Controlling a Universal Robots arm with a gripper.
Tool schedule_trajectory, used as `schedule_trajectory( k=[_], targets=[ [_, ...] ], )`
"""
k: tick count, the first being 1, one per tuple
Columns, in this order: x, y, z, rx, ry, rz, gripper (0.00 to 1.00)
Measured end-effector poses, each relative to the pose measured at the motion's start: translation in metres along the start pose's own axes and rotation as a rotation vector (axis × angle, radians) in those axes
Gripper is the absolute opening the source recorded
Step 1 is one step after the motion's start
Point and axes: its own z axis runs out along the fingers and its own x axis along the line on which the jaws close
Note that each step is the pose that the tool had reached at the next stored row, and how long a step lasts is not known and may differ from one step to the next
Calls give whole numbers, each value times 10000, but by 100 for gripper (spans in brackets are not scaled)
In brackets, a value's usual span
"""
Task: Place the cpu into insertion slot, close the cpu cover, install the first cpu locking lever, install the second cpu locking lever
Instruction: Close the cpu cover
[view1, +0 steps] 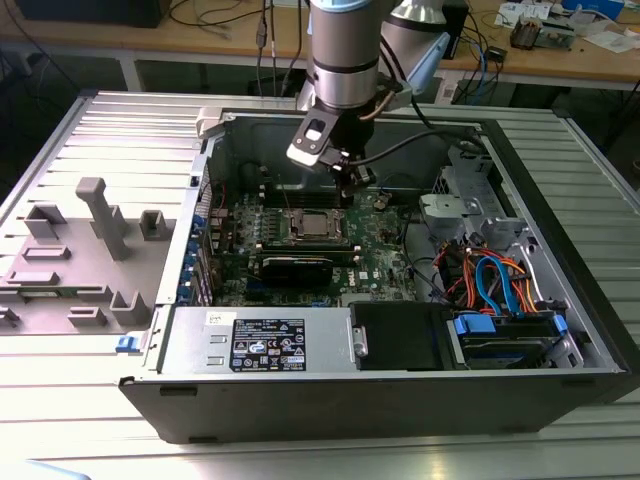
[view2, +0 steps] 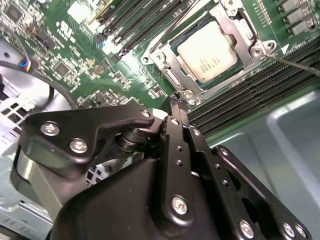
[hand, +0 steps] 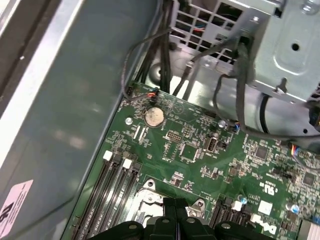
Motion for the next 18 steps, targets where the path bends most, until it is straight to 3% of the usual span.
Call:
schedule_trajectory(
  k=[3, 6, 12, 18],
  targets=[
    [0, -1, 6, -10, 2, -475, 11],
    [1, -1, 17, -58, 72, -1297, 11],
    [2, -2, 28, -121, 168, -2373, 11],
    [5, -8, 28, -123, 168, -2552, 11]
  ],
)
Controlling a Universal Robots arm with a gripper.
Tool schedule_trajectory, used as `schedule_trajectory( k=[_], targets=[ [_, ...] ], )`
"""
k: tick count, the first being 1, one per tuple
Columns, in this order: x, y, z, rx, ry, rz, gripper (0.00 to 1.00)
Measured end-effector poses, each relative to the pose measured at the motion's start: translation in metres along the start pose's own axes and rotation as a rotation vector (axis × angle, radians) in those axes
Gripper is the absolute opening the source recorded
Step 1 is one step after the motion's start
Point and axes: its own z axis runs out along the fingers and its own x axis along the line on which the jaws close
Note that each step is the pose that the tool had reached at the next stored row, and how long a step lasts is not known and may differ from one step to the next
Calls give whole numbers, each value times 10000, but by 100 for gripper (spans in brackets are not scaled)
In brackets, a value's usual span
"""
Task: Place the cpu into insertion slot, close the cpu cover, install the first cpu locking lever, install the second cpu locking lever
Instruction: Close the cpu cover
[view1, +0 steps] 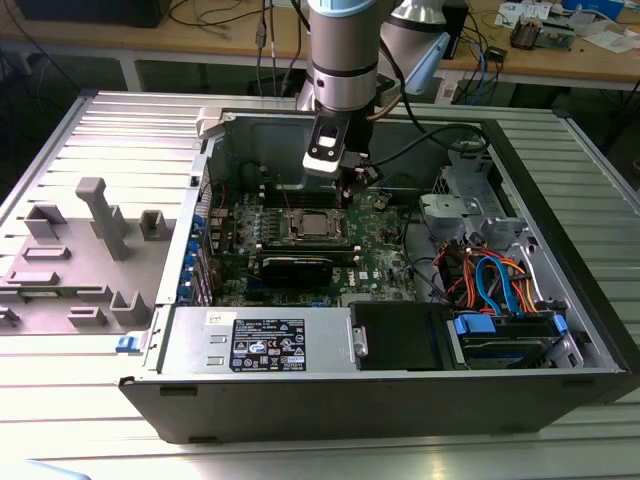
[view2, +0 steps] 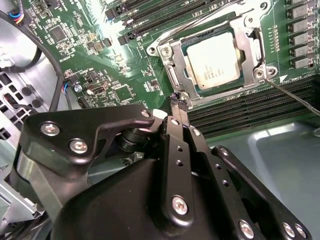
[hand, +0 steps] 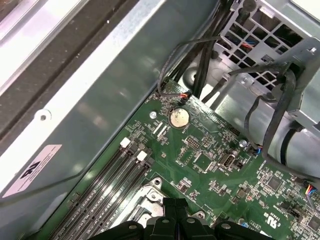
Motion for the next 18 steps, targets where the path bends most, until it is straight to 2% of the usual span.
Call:
schedule_trajectory(
  k=[3, 7, 9, 11, 14, 18],
  targets=[
    [1, 0, 4, 12, 0, -270, 11],
    [1, -1, 10, 173, -81, -789, 11],
    [1, -2, 12, 243, -99, -1074, 11],
    [1, -2, 20, 339, -131, -1563, 11],
    [2, -3, 26, 332, -121, -2109, 11],
    [4, -4, 43, 260, -61, -3015, 11]
  ],
)
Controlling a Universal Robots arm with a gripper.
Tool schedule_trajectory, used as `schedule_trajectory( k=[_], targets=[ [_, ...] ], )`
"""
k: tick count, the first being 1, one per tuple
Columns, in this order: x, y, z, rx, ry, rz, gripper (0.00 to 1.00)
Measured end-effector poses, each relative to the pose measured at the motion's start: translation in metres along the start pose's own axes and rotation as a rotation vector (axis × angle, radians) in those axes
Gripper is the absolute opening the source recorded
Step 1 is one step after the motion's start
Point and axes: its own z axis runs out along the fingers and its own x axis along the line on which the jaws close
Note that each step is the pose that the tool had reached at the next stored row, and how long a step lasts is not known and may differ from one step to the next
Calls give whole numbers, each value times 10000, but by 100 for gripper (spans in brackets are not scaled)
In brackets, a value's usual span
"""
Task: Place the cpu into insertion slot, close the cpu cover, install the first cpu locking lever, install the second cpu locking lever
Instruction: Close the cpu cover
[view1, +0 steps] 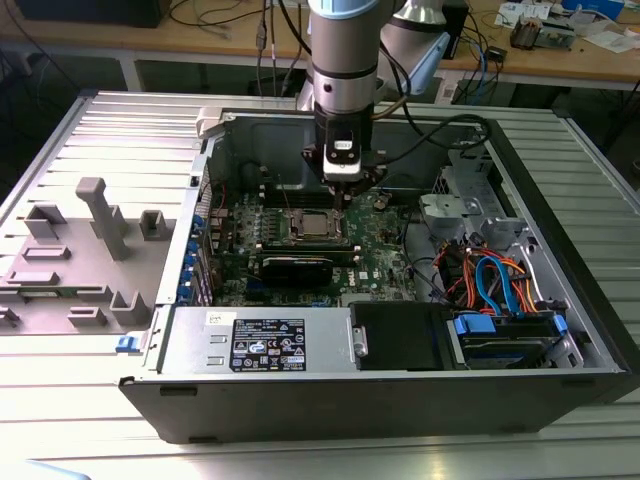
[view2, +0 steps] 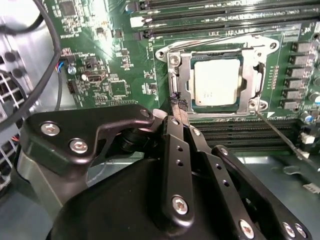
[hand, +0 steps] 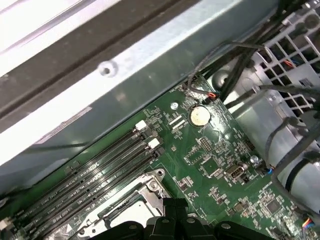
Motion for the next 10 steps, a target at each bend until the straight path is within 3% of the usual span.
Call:
schedule_trajectory(
  k=[10],
  targets=[
    [2, -1, 24, -148, 64, -1927, 11]
  ],
)
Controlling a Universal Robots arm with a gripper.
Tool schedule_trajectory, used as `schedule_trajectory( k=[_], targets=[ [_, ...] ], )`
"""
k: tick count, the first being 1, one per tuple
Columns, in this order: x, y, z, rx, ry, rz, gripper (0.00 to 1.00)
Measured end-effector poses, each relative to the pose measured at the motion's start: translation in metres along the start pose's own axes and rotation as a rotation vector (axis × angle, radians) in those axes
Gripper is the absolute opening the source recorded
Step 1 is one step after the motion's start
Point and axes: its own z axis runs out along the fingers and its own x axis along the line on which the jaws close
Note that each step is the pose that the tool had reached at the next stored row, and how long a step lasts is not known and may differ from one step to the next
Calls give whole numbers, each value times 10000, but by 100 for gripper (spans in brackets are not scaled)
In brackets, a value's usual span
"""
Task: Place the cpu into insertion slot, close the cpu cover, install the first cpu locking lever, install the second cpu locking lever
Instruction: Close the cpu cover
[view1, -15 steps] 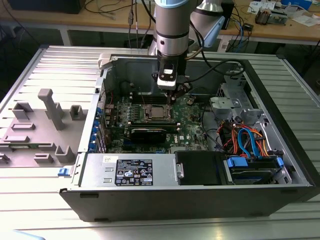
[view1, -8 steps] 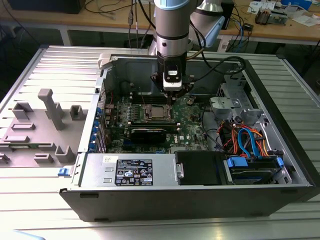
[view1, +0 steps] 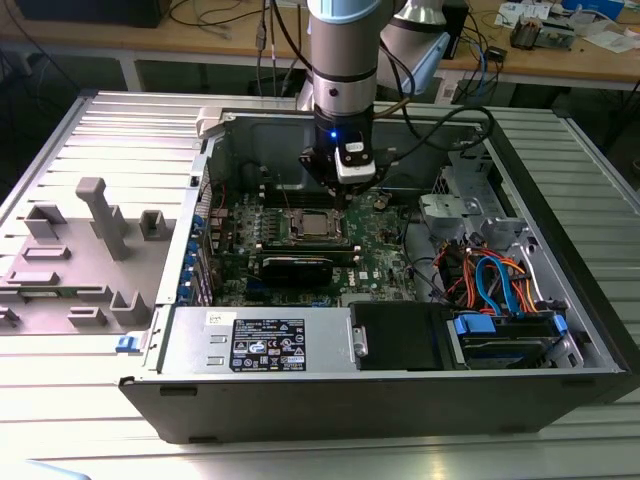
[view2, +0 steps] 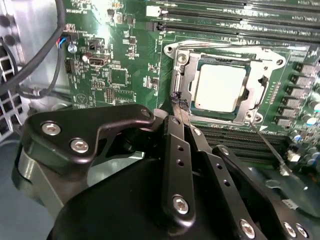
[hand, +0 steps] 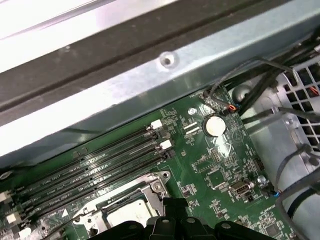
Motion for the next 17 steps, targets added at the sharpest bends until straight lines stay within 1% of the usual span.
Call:
schedule_trajectory(
  k=[2, 3, 7, 11, 14, 16, 17],
  targets=[
    [0, 0, 2, -8, 6, -308, 11],
    [0, 0, 3, -18, 10, -543, 11],
    [1, 0, 8, -45, 21, -1088, 11],
    [1, -1, 12, -92, 40, -1678, 11],
    [1, -1, 16, -127, 63, -2380, 11],
    [1, -1, 18, -146, 73, -2600, 11],
    [2, -1, 18, -149, 74, -2633, 11]
  ],
)
